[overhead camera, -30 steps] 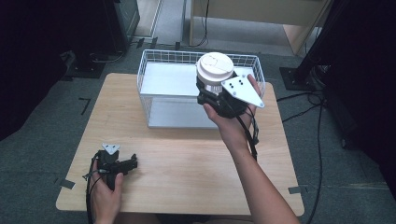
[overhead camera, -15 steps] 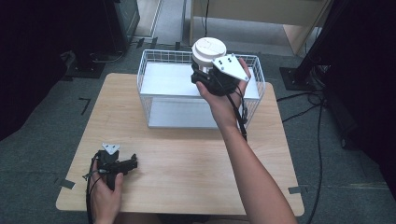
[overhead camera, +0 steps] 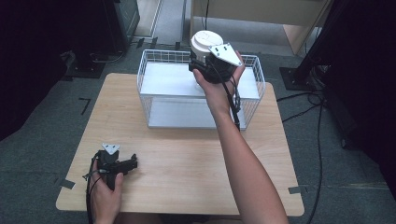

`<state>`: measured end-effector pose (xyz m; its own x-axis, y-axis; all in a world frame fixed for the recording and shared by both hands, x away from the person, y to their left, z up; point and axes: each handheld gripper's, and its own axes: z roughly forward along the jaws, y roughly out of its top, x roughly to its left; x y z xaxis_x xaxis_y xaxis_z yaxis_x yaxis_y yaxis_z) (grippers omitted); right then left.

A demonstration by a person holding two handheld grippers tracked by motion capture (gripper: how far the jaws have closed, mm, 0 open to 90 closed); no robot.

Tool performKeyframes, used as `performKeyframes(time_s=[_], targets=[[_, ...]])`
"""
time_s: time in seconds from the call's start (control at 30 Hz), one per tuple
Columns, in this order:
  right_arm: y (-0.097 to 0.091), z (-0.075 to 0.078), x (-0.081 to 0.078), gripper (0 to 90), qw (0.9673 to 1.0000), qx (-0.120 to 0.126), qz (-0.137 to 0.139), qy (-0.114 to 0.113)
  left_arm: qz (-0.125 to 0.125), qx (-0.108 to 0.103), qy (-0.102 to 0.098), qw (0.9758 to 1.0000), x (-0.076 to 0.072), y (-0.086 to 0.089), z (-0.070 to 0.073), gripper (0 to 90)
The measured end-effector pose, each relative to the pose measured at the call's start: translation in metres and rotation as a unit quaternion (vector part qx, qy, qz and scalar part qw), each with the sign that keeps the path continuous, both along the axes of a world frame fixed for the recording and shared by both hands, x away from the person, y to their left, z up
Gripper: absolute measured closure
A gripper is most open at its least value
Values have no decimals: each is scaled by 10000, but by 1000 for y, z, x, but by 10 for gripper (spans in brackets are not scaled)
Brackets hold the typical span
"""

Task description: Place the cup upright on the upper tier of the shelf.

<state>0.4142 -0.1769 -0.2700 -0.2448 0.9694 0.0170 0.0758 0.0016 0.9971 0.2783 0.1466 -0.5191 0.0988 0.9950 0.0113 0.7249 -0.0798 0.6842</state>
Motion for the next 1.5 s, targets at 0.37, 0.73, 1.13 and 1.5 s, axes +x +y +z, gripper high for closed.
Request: performKeyframes(time_s=[0.37, 0.73, 1.13, 1.5], targets=[[5, 0, 21, 157, 9998, 170, -59, 78, 3, -1, -7, 10000, 0, 0, 0, 0], [8, -6, 27, 153, 9997, 171, -42, 185, 4, 0, -8, 10000, 0, 0, 0, 0], [10, -25, 26, 31, 9977, -231, -23, 635, 1, 0, -5, 10000, 0, 0, 0, 0], [-1, -49, 11, 0, 9969, -289, 139, 724, 7, -1, -14, 10000, 0, 0, 0, 0]])
